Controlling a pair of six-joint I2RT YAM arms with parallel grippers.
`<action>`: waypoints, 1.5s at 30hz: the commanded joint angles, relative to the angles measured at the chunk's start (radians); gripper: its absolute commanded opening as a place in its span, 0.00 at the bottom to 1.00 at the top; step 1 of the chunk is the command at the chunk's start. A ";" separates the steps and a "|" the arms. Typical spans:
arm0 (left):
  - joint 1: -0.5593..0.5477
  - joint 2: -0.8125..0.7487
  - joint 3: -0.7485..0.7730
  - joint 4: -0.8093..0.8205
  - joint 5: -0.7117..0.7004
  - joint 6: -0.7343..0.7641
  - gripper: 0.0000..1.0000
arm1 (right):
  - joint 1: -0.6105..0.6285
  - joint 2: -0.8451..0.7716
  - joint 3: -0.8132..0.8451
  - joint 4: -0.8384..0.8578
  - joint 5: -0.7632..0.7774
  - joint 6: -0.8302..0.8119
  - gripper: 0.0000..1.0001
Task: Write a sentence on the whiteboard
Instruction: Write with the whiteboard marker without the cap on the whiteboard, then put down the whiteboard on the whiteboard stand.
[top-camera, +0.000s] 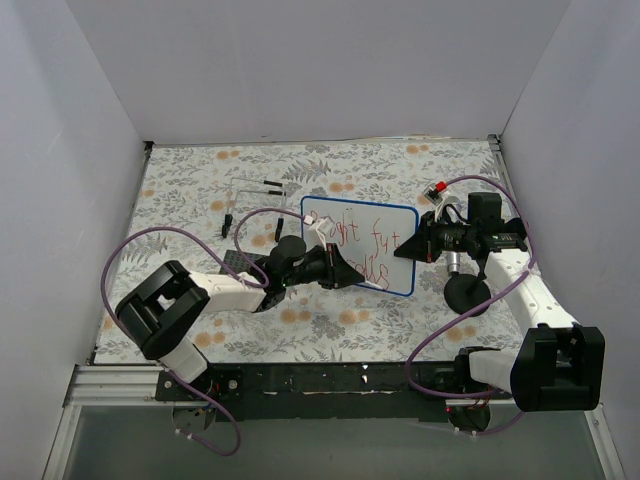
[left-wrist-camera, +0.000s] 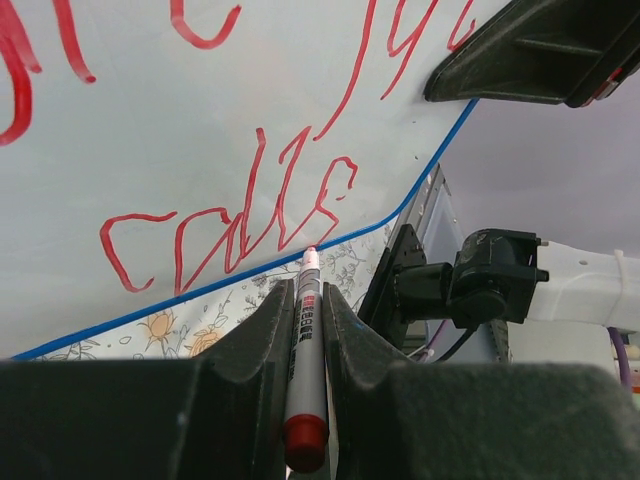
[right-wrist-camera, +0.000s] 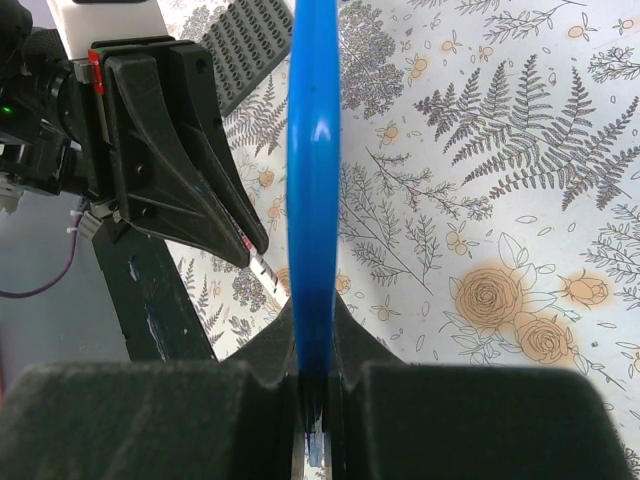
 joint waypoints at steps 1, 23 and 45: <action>0.006 -0.060 0.011 -0.077 -0.113 0.059 0.00 | 0.002 -0.035 0.013 0.014 -0.074 0.027 0.01; 0.202 -0.546 -0.068 -0.232 0.040 0.111 0.00 | 0.000 -0.050 0.016 -0.001 -0.068 0.004 0.01; 0.534 -0.659 -0.081 -0.110 0.357 -0.058 0.00 | -0.006 -0.125 0.103 -0.148 -0.036 -0.172 0.01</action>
